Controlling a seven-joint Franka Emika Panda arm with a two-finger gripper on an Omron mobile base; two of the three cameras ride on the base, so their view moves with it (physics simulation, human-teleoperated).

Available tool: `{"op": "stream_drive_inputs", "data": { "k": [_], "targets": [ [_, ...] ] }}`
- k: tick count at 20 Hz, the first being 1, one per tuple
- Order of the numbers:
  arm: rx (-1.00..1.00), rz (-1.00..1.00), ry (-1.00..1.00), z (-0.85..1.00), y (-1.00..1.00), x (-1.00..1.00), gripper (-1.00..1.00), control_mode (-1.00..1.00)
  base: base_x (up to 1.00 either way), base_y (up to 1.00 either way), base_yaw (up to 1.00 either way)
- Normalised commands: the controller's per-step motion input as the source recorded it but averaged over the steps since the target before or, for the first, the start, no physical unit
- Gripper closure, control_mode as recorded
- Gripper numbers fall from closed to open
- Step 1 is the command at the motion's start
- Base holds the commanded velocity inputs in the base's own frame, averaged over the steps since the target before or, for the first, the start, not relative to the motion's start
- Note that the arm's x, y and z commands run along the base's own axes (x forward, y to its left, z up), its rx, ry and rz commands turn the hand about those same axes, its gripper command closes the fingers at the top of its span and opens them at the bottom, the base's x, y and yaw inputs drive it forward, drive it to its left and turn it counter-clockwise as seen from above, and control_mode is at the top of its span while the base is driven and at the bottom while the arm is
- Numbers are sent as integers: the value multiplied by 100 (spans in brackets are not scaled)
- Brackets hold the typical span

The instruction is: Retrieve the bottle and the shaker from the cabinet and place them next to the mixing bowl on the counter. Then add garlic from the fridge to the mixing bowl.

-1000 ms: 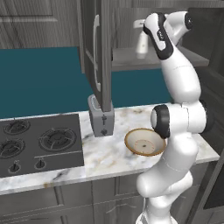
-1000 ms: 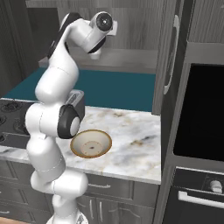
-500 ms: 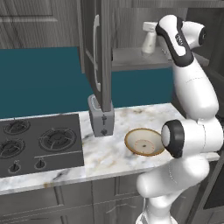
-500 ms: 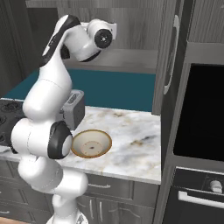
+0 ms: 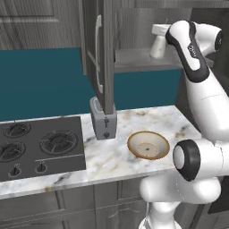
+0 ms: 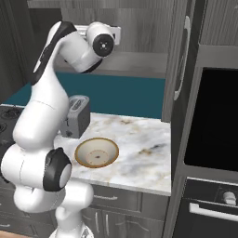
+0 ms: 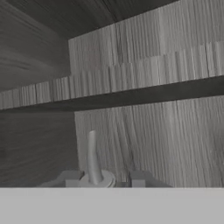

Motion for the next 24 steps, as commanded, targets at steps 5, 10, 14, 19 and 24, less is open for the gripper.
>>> {"op": "stream_drive_inputs", "data": {
  "k": [5,10,14,19,24],
  "targets": [
    [-6,0,11,0,-8,-91,100,-100,0,0,0],
    [-1,0,3,-10,-18,-100,100,-100,0,0,0],
    [-1,0,0,-49,-21,-100,100,-100,0,0,0],
    [-6,-1,0,-66,-10,-37,100,-100,0,0,0],
    [-5,-2,0,-62,-2,3,100,-100,0,0,0]
  ]
}}
